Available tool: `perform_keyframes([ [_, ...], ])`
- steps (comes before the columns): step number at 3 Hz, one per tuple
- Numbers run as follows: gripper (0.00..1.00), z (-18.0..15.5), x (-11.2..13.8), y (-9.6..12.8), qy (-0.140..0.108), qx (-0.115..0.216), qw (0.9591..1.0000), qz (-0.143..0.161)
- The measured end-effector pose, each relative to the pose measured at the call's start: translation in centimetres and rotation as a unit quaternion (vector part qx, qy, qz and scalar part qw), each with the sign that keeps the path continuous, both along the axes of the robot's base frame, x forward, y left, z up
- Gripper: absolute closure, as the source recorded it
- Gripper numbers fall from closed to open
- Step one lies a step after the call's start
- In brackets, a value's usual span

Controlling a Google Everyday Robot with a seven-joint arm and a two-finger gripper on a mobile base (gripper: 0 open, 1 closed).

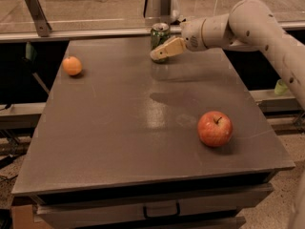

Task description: Knock green can over

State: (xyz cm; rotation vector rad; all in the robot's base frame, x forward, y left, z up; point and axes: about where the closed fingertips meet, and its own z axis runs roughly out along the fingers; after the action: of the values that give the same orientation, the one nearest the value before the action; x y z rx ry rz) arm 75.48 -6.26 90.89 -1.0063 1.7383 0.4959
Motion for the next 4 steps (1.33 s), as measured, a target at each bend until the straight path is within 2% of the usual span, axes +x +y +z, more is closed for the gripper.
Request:
perform_keyframes([
  [1,0.18,-0.5,2.6,2.2,0.009,0.061,0.9981,0.001],
  [2,0.42,-0.8,3.5,3.5,0.018,0.089,0.9959,0.003],
  [3,0.64,0.1,3.0,3.6,0.016,0.100,0.9948,0.007],
  [4,0.87,2.8,1.9,2.3,-0.013,0.074,0.9969,0.024],
])
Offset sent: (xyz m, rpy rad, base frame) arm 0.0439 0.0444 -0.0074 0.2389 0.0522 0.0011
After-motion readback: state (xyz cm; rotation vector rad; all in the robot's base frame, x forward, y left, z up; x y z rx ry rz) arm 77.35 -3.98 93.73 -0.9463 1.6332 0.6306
